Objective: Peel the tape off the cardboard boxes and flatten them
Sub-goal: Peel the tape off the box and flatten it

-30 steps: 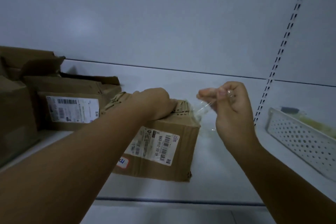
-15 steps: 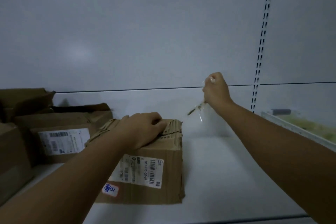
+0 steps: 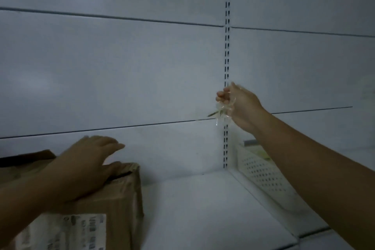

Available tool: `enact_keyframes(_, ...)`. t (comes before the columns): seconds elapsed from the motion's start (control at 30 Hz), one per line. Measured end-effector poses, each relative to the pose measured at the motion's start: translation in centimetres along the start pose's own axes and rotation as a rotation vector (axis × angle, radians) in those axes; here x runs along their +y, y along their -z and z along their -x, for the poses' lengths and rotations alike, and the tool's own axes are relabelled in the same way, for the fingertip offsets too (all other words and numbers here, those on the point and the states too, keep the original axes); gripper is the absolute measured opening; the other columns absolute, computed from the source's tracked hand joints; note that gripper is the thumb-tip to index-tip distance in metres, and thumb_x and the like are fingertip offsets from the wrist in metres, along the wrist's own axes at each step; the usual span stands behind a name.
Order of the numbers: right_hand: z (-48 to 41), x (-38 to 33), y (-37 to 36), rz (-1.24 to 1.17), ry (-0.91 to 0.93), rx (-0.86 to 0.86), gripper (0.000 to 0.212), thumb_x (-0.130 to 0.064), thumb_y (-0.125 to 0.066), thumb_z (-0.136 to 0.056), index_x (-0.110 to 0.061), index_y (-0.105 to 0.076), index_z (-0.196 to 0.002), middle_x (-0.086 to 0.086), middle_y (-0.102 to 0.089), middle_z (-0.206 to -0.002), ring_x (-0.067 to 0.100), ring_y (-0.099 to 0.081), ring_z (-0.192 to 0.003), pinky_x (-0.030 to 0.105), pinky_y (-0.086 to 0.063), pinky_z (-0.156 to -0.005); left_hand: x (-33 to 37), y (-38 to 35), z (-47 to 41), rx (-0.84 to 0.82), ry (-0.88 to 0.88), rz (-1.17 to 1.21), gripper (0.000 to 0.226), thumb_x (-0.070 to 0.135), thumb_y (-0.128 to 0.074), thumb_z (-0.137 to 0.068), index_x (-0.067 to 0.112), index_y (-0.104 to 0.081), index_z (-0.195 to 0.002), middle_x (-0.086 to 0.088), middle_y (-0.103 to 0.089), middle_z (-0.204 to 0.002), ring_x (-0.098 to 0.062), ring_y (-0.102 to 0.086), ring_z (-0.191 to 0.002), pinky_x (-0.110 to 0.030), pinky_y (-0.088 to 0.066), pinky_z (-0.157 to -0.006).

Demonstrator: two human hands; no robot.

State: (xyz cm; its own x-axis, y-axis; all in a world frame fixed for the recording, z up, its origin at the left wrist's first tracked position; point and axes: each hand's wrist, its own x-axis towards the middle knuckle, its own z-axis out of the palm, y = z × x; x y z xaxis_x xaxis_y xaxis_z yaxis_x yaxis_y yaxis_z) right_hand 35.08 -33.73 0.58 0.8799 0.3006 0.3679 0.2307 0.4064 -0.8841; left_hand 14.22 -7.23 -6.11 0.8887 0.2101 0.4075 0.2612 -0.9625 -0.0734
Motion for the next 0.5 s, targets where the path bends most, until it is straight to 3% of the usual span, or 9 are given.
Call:
enact_keyframes(0.03, 0.5, -0.6, 0.9, 0.091, 0.02, 0.004, 0.029, -0.032, -0.037, -0.1, -0.017, -0.054, -0.082, 0.001, -0.062, -0.085, 0.017, -0.06, -0.084, 0.034, -0.046, -0.081, 1.2, 1.5, -0.4, 0.098, -0.052, 0.068, 0.048, 0.052, -0.046, -0.086, 0.035, -0.047, -0.131, 0.008, -0.051, -0.135, -0.008, -0.045, -0.12, -0.027, -0.035, -0.1)
enact_keyframes(0.1, 1.5, -1.6, 2.5, 0.347, 0.099, 0.069, 0.035, -0.04, -0.031, -0.1, -0.023, -0.056, -0.082, -0.003, -0.063, -0.097, 0.013, -0.06, -0.093, 0.03, -0.044, -0.074, 5.1, 4.5, -1.7, 0.179, -0.099, 0.426, 0.057, 0.062, -0.045, -0.072, 0.038, -0.051, -0.124, 0.017, -0.056, -0.116, 0.002, -0.053, -0.1, -0.016, -0.041, -0.08)
enact_keyframes(0.17, 2.5, -2.0, 3.8, 0.56, 0.172, 0.113, 0.044, -0.047, -0.022, -0.099, -0.026, -0.057, -0.081, -0.004, -0.059, -0.099, 0.01, -0.055, -0.09, 0.028, -0.04, -0.072, 10.5, 6.2, -3.1, 0.081, -0.197, 0.765, 0.072, 0.071, -0.05, -0.057, 0.048, -0.043, -0.125, 0.027, -0.051, -0.111, 0.006, -0.055, -0.097, -0.011, -0.041, -0.069)
enact_keyframes(0.27, 4.0, -2.5, 5.8, 0.684, 0.234, 0.152, 0.051, -0.054, -0.018, -0.096, -0.028, -0.059, -0.079, -0.01, -0.055, -0.086, 0.006, -0.05, -0.078, 0.026, -0.036, -0.065, 19.1, 5.7, -4.7, -0.112, -0.335, 0.92, 0.09, 0.069, -0.063, -0.053, 0.053, -0.027, -0.135, 0.021, -0.047, -0.117, 0.0, -0.06, -0.098, -0.015, -0.049, -0.067)
enact_keyframes(0.33, 4.6, -3.2, 7.4, 0.672, 0.238, 0.133, 0.046, -0.054, -0.024, -0.096, -0.03, -0.06, -0.08, -0.01, -0.055, -0.084, 0.009, -0.052, -0.075, 0.028, -0.043, -0.067, 23.6, 4.0, -5.8, -0.07, -0.416, 0.93, 0.077, 0.049, -0.072, -0.07, 0.046, -0.032, -0.135, 0.019, -0.054, -0.112, -0.001, -0.065, -0.083, -0.019, -0.054, -0.066)
enact_keyframes(0.4, 5.3, -4.3, 9.7, 0.603, 0.224, 0.102, 0.034, -0.048, -0.038, -0.096, -0.027, -0.063, -0.089, -0.006, -0.055, -0.082, 0.009, -0.055, -0.064, 0.027, -0.049, -0.06, 26.5, 2.6, -7.1, 0.087, -0.438, 0.963, 0.049, 0.023, -0.071, -0.08, 0.037, -0.05, -0.122, 0.016, -0.065, -0.093, -0.001, -0.066, -0.065, -0.015, -0.053, -0.06)
enact_keyframes(0.5, 5.7, -6.0, 14.2, 0.394, 0.207, 0.074, 0.011, -0.022, -0.059, -0.091, -0.014, -0.065, -0.091, 0.003, -0.057, -0.079, 0.007, -0.057, -0.052, 0.02, -0.053, -0.056, 28.7, 1.7, -9.6, 0.253, -0.432, 0.932, 0.029, 0.011, -0.065, -0.083, 0.036, -0.065, -0.097, 0.016, -0.068, -0.075, -0.001, -0.063, -0.057, -0.012, -0.048, -0.055)
